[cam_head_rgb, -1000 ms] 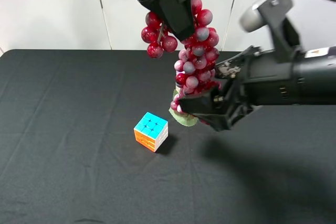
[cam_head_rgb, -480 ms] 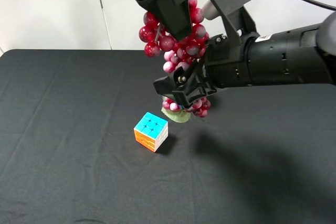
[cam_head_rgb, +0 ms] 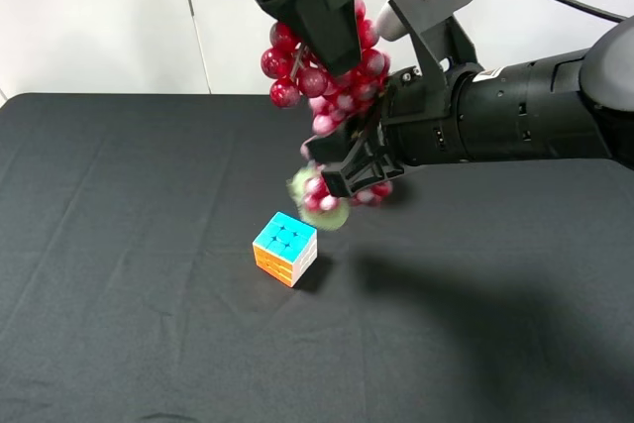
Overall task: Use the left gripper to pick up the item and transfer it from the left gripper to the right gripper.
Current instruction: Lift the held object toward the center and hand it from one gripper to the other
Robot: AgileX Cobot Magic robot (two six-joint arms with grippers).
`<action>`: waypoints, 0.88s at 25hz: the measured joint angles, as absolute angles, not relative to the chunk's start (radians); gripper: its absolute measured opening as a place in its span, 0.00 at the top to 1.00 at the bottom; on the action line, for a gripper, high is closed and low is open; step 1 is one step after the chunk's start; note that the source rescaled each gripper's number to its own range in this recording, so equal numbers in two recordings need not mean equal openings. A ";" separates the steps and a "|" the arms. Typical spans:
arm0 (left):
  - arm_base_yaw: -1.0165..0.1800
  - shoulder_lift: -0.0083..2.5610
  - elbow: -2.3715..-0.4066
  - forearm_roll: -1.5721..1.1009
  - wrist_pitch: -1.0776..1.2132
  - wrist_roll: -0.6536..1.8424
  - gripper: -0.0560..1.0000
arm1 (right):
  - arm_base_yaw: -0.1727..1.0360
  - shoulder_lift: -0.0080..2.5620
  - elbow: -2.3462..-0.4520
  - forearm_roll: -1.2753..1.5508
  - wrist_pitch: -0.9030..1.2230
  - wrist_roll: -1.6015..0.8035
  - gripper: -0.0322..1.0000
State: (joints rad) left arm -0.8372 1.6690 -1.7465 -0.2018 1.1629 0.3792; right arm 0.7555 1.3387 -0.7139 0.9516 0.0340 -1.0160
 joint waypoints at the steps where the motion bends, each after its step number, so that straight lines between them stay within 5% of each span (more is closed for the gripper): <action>1: -0.837 1.669 -1.746 -0.202 1.163 0.379 0.94 | 0.756 1.339 -0.714 0.949 0.034 -1.016 0.95; 17: -0.837 1.669 -1.746 -0.201 1.123 0.380 0.92 | 0.756 1.342 -0.714 0.945 0.007 -1.004 0.96; 19: -0.837 1.669 -1.746 -0.202 1.089 0.380 0.69 | 0.756 1.342 -0.714 0.945 0.006 -1.001 0.96; 22: -0.837 1.669 -1.746 -0.212 1.054 0.380 0.19 | 0.756 1.346 -0.714 0.945 0.013 -1.001 0.96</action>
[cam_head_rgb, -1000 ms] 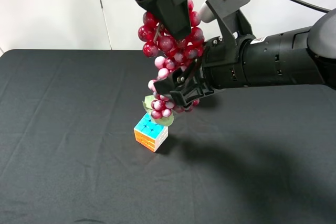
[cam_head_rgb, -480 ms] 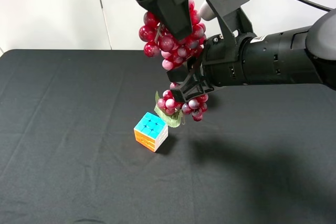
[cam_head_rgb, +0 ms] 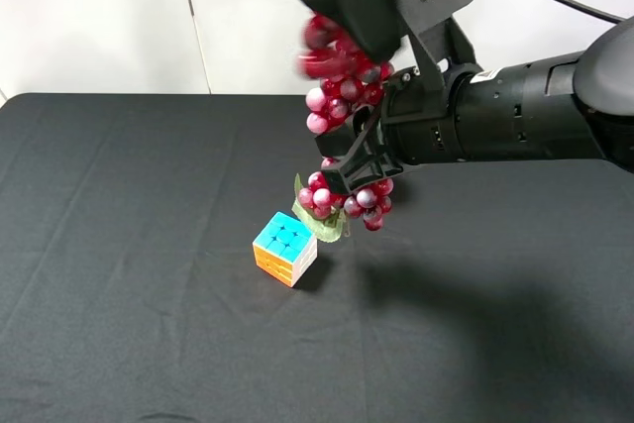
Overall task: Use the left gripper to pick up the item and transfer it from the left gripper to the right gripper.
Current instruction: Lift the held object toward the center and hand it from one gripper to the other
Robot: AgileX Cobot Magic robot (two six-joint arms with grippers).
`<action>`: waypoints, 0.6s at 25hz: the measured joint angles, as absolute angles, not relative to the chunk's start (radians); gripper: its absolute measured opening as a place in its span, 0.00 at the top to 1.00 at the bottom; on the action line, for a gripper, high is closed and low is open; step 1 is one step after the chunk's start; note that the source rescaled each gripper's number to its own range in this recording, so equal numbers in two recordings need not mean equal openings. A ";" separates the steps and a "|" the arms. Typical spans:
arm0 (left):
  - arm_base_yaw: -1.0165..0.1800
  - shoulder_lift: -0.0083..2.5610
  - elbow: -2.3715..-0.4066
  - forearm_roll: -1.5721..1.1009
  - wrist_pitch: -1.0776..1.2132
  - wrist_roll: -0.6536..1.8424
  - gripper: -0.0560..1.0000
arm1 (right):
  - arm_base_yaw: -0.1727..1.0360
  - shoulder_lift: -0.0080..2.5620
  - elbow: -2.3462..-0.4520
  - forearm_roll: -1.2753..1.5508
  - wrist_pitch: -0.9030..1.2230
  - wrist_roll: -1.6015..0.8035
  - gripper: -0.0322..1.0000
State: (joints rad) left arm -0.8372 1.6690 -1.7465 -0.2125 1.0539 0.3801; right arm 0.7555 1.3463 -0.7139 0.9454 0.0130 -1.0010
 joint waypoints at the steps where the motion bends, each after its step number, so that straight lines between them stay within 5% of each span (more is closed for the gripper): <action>1: -0.837 1.669 -1.746 -0.212 1.048 0.380 0.13 | 0.756 1.347 -0.714 0.945 0.013 -1.001 0.96; 5: -0.837 1.669 -1.746 -0.204 1.046 0.380 0.02 | 0.756 1.347 -0.714 0.945 0.010 -1.001 0.96; 15: -0.837 1.613 -1.746 -0.125 1.048 0.311 0.00 | 0.756 1.347 -0.714 0.942 0.008 -1.001 0.97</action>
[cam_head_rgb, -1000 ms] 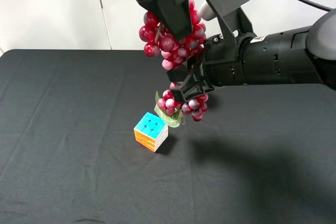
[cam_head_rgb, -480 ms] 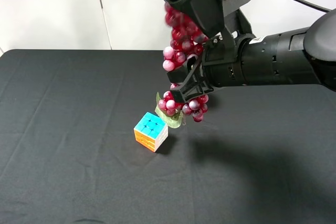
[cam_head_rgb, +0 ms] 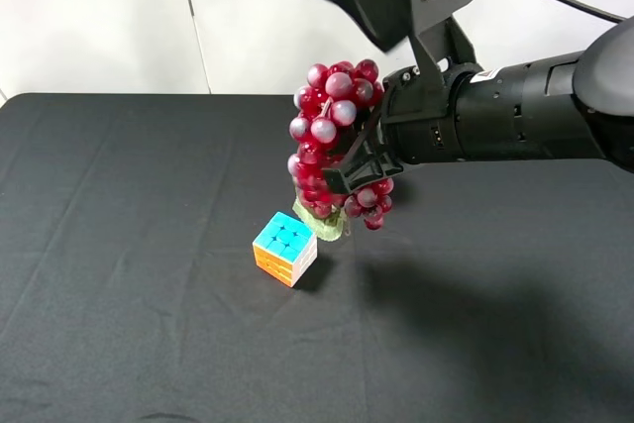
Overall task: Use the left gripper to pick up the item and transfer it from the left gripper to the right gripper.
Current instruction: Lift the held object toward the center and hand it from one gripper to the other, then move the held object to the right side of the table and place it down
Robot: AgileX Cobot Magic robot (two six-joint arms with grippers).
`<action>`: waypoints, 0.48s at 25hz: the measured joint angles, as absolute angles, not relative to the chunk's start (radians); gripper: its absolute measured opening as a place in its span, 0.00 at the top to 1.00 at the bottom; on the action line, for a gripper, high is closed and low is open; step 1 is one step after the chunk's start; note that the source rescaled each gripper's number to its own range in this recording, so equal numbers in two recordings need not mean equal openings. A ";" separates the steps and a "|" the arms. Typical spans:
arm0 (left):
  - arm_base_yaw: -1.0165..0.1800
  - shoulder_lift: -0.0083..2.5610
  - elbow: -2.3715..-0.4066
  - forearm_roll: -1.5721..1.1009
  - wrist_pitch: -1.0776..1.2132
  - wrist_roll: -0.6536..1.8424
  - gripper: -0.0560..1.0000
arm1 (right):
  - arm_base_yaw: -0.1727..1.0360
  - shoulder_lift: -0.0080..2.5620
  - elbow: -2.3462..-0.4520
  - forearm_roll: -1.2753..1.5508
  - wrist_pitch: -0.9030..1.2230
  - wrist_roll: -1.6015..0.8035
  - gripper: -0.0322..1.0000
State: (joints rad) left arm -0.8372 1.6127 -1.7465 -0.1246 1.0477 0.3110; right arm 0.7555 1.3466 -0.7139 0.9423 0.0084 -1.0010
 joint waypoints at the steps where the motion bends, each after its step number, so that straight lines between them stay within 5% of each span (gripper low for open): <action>1: -0.837 1.600 -1.746 -0.096 1.048 0.298 0.00 | 0.756 1.347 -0.714 0.942 0.008 -1.001 0.97; 12: -0.837 1.463 -1.746 0.177 1.109 0.113 0.00 | 0.756 1.347 -0.714 0.942 0.006 -1.001 0.97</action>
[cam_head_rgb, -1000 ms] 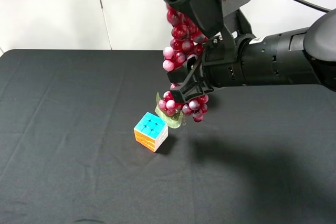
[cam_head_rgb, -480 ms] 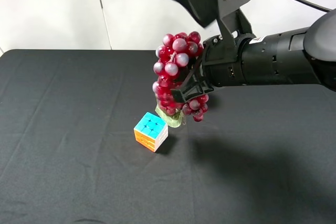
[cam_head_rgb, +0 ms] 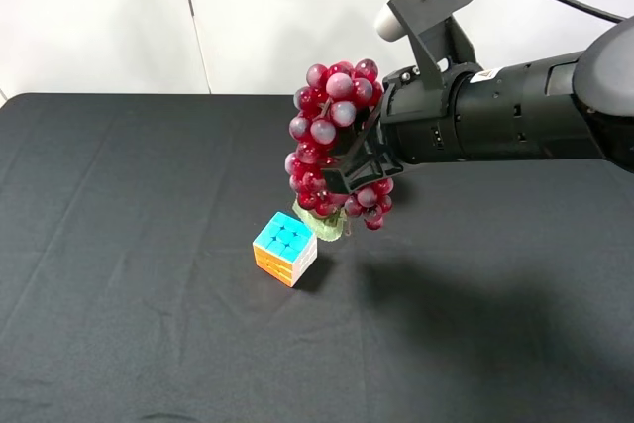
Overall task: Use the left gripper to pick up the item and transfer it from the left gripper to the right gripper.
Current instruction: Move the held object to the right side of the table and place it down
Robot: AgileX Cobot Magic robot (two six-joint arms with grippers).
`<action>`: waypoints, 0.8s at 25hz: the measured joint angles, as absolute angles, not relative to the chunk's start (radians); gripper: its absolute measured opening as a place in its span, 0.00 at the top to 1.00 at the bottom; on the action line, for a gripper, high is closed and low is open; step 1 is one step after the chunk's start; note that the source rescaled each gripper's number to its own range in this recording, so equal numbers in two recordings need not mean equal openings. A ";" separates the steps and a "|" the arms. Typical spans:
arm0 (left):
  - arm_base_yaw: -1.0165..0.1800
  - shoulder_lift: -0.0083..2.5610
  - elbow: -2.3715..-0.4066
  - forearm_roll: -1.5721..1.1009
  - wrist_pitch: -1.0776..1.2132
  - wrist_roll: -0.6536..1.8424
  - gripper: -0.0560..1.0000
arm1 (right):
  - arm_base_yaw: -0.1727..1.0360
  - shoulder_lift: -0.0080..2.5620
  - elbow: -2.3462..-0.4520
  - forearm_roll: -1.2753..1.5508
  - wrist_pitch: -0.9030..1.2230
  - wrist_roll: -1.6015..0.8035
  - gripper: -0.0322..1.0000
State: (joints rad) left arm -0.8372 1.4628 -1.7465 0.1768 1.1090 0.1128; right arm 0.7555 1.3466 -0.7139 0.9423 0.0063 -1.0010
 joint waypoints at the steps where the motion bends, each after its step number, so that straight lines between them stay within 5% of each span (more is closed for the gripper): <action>1: -0.837 1.453 -1.746 0.197 1.122 0.095 0.00 | 0.756 1.347 -0.714 0.942 0.006 -1.001 0.97; 14: -0.837 1.342 -1.732 0.334 1.164 -0.070 0.00 | 0.756 1.347 -0.714 0.942 0.006 -0.986 0.97; 20: -0.837 1.202 -1.533 0.339 1.166 -0.133 0.00 | 0.756 1.347 -0.714 0.942 0.006 -0.965 0.97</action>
